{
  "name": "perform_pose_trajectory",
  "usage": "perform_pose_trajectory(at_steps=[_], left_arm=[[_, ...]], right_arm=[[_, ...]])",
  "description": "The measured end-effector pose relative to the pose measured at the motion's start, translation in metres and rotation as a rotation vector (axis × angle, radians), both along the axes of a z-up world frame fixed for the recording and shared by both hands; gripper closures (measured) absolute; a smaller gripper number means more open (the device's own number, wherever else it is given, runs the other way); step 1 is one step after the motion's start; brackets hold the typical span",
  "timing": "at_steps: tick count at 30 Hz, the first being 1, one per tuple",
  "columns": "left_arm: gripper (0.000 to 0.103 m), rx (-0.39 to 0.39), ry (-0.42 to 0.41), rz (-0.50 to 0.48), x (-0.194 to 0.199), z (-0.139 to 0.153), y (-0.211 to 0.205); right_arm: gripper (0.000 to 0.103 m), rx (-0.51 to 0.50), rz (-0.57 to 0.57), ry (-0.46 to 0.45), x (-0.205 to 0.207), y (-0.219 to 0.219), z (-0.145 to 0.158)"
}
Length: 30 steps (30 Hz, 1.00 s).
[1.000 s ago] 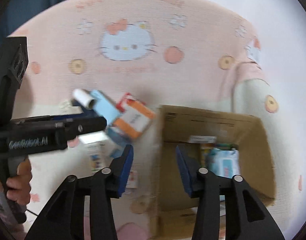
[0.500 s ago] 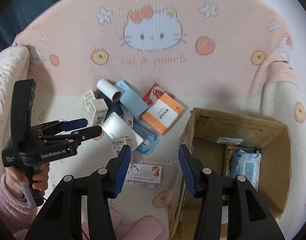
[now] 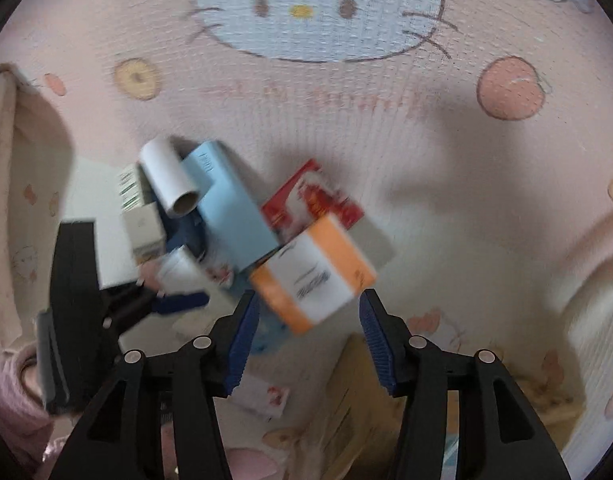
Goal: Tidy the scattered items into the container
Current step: 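Withdraw both tools from the cardboard box back over the scattered items, then move both tools to the orange-and-white tissue pack and close around it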
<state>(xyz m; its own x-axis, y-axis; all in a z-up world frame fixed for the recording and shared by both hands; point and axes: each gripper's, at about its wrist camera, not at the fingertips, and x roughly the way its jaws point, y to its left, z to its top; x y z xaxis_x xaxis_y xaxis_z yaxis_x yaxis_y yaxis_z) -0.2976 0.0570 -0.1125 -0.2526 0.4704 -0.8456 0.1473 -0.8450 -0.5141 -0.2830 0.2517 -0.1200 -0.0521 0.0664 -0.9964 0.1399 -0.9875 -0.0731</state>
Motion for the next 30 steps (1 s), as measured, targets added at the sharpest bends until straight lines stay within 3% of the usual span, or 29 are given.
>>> perform_pose_trajectory(at_steps=[5, 11, 14, 20, 22, 28, 30], left_arm=[[0.042, 0.092, 0.013, 0.182, 0.005, -0.014, -0.013], [0.042, 0.091, 0.085, 0.241, 0.004, -0.011, -0.007], [0.042, 0.054, 0.085, 0.258, 0.003, -0.015, -0.003], [0.043, 0.047, 0.034, 0.274, 0.004, -0.037, -0.006], [0.044, 0.034, 0.018, 0.260, 0.005, -0.043, -0.005], [0.046, 0.090, 0.031, 0.283, 0.008, -0.049, -0.007], [0.055, 0.081, 0.029, 0.304, 0.008, -0.049, -0.008]], right_arm=[[0.052, -0.012, -0.013, -0.134, -0.003, 0.009, -0.044], [0.052, 0.027, -0.042, -0.155, -0.013, 0.014, -0.056], [0.052, 0.012, -0.152, -0.180, -0.023, 0.028, -0.065], [0.052, -0.175, -0.543, -0.220, -0.032, 0.081, -0.077], [0.052, -0.177, -0.643, -0.210, -0.030, 0.092, -0.077], [0.052, -0.078, -0.627, -0.182, -0.044, 0.084, -0.079], [0.052, -0.089, -0.626, -0.167, -0.052, 0.082, -0.079]])
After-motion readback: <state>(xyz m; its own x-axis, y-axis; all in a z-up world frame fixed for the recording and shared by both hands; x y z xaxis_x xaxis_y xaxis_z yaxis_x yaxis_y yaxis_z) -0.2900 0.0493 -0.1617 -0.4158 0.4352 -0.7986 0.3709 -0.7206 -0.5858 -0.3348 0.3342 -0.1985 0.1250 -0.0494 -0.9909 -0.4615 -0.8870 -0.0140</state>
